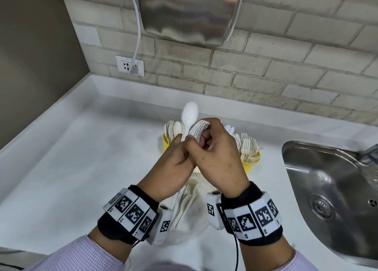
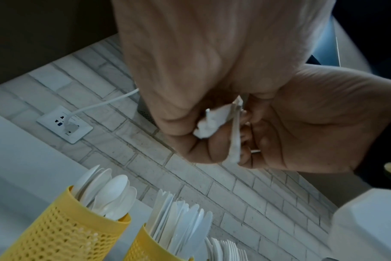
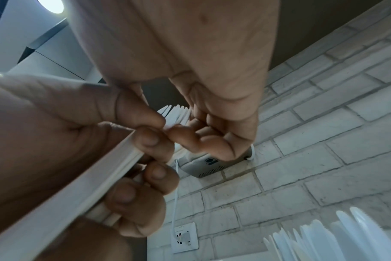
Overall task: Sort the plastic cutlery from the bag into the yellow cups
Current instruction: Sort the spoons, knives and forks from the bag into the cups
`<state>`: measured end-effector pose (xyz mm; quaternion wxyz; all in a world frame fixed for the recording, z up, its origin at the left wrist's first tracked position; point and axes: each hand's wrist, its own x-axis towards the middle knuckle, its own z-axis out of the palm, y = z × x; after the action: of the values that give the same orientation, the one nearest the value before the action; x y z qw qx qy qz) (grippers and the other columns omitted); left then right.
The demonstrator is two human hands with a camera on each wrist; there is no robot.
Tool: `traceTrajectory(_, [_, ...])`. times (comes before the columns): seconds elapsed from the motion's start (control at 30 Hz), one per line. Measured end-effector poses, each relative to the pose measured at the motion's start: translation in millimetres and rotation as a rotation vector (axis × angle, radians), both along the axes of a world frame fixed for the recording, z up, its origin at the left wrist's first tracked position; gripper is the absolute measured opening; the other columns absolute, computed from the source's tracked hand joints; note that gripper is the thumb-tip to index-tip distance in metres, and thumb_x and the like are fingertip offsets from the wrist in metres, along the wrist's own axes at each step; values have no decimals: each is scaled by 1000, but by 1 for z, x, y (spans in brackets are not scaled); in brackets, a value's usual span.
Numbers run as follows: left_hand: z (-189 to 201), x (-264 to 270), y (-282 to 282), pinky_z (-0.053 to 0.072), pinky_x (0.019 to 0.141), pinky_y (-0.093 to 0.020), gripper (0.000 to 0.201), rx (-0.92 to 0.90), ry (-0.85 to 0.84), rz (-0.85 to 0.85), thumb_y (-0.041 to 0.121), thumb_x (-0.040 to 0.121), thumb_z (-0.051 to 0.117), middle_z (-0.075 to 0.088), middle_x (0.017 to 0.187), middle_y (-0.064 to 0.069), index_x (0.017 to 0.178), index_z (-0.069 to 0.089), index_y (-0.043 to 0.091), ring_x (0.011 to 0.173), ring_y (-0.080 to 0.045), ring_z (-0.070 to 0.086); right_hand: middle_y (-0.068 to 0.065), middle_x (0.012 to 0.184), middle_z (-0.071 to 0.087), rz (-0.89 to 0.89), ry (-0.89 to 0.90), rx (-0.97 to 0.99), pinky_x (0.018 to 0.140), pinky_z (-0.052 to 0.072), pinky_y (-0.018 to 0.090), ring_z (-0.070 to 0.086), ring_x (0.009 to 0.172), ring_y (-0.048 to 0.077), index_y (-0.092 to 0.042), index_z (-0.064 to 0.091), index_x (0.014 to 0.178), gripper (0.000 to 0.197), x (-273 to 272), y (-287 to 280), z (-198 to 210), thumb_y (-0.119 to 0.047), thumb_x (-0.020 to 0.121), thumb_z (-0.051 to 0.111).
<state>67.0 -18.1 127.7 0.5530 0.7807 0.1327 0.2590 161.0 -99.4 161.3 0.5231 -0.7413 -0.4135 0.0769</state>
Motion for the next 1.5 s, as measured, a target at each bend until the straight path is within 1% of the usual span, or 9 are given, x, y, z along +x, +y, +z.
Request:
traceTrajectory(0.1, [-4, 1, 2, 38, 75, -25, 23, -25, 4, 2, 24, 102, 42, 59, 89, 19, 104, 64, 31, 82, -5, 51, 0, 69, 59, -4, 45, 36, 61, 49, 28, 55, 60, 10, -24, 60, 100, 21, -1, 1, 0, -28, 81, 67])
traceTrajectory(0.47, [-4, 1, -2, 44, 62, -12, 27, -65, -93, -15, 18, 106, 44, 58, 100, 13, 121, 63, 5, 79, -3, 56, -10, 62, 50, -52, 158, 170, 63, 48, 24, 52, 59, 8, -24, 63, 112, 21, 0, 3, -2, -24, 91, 64])
traceTrajectory(0.6, [0, 2, -4, 53, 78, -27, 24, -21, -121, -6, 9, 106, 44, 64, 110, 5, 122, 62, 8, 98, -13, 64, -5, 62, 45, -28, 155, 161, 56, 41, 25, 45, 58, 10, -15, 58, 83, 14, -2, 0, -1, -19, 95, 64])
traceTrajectory(0.7, [5, 0, -7, 45, 61, -7, 26, -31, -105, -38, -1, 107, 41, 60, 87, 26, 116, 60, 15, 72, 7, 60, -9, 60, 46, 24, 168, 107, 56, 37, 22, 43, 57, 9, -14, 55, 75, 23, -1, -1, 0, -18, 97, 64])
traceTrajectory(0.87, [7, -3, -7, 43, 56, -12, 23, -48, -114, -29, 30, 106, 41, 51, 79, 24, 99, 59, 18, 65, 2, 52, -20, 56, 53, 222, 377, 99, 61, 39, 12, 51, 58, -1, -34, 59, 62, 51, 7, -12, 6, -7, 105, 50])
traceTrajectory(0.97, [9, -2, -9, 43, 58, -12, 23, -34, -110, -50, 34, 106, 41, 51, 79, 23, 90, 58, 31, 65, 1, 51, -15, 63, 59, 212, 376, 125, 65, 42, 16, 53, 63, -1, -15, 63, 79, 29, 8, -11, 5, -10, 105, 51])
traceTrajectory(1.07, [3, -2, -7, 38, 66, -20, 31, -27, -67, -36, 47, 107, 42, 45, 81, 16, 83, 53, 31, 70, -5, 45, 16, 83, 61, 114, 538, 257, 70, 46, 35, 57, 78, 23, -4, 63, 95, 21, 8, -7, 1, -18, 104, 50])
traceTrajectory(1.33, [1, -4, -4, 42, 64, -12, 42, -150, -114, -43, 34, 103, 43, 57, 80, 27, 141, 26, 35, 67, 3, 53, 14, 77, 59, -104, 871, 685, 62, 53, 41, 53, 50, 27, -15, 42, 104, 13, 33, -12, 14, -23, 109, 33])
traceTrajectory(1.5, [-1, -1, -4, 44, 70, -13, 49, -157, -113, -41, 30, 108, 40, 61, 80, 29, 152, 19, 36, 74, 8, 56, -6, 60, 35, -95, 634, 452, 49, 20, 27, 26, 47, 13, -19, 49, 93, 19, 31, -10, 7, -30, 107, 48])
